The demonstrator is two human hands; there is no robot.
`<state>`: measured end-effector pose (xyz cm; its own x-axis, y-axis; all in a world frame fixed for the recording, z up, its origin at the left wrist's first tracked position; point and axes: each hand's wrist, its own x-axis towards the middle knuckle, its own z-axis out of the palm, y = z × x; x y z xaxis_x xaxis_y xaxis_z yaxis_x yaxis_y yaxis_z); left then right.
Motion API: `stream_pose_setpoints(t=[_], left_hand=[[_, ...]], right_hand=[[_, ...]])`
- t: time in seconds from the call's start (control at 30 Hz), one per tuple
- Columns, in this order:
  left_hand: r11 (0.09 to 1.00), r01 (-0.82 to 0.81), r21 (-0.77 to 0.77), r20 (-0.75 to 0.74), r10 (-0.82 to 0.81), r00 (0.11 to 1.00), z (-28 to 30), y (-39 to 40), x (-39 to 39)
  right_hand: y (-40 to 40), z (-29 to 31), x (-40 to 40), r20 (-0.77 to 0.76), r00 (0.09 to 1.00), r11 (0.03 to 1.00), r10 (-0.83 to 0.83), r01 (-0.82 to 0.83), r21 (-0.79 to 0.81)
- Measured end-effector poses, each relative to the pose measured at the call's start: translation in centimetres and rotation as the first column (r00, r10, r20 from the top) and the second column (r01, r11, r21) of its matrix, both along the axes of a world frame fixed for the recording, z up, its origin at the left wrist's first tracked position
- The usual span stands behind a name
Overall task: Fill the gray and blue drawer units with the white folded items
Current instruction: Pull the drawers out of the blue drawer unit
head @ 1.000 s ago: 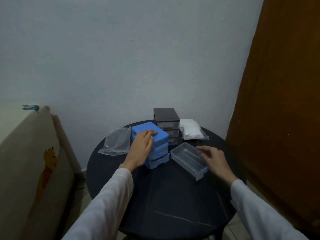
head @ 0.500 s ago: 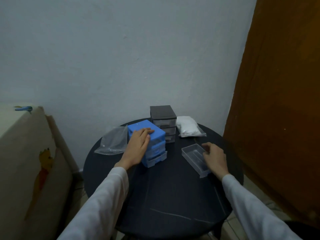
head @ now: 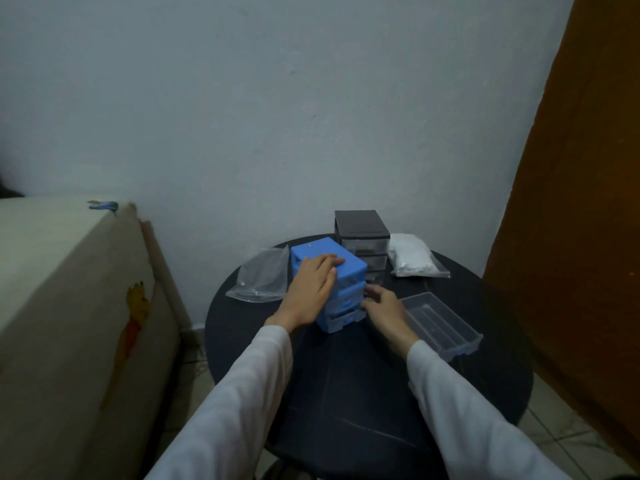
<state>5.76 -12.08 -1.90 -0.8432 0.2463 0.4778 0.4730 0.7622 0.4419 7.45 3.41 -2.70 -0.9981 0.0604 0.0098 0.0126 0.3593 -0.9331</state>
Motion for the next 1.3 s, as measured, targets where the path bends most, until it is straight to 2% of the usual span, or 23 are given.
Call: stream_pose_setpoints(t=[0.23,0.33,0.6,0.67,0.8,0.9,1.1,1.3], left_hand=[[1.0,-0.016,0.025,-0.006,0.016,1.0,-0.2,0.0,0.1],[0.999,-0.015,0.045,-0.004,0.015,1.0,-0.1,0.1,0.3],[0.998,-0.067,-0.016,-0.032,0.066,0.997,0.5,0.6,0.4],[0.997,-0.074,-0.002,-0.069,0.074,0.995,0.8,1.1,0.4],[1.0,0.027,-0.01,-0.055,-0.028,0.998,1.1,2.0,0.0],[0.997,0.022,-0.075,-0.049,-0.026,0.998,0.9,2.0,-0.4],[0.998,0.04,-0.051,-0.019,-0.041,0.999,0.9,1.4,-0.9],[0.997,0.067,-0.043,-0.013,-0.068,0.998,1.1,1.2,-1.2]], right_hand=[[1.7,-1.0,0.1,-0.006,0.999,0.998,-0.052,0.052,-0.045],[3.2,-0.6,0.7,-0.029,0.998,0.993,-0.055,0.058,0.107],[1.8,1.5,0.1,-0.187,0.979,0.963,0.084,-0.031,0.268],[1.1,1.4,-0.5,-0.166,0.984,0.956,0.072,-0.02,0.293],[0.8,1.1,-1.1,-0.188,0.982,0.949,0.012,0.049,0.313],[1.4,0.9,-0.4,-0.208,0.977,0.941,0.054,0.02,0.339],[3.7,-0.3,1.6,-0.251,0.962,0.895,0.11,0.014,0.445],[6.4,-0.9,3.3,-0.234,0.972,0.867,0.036,0.086,0.491]])
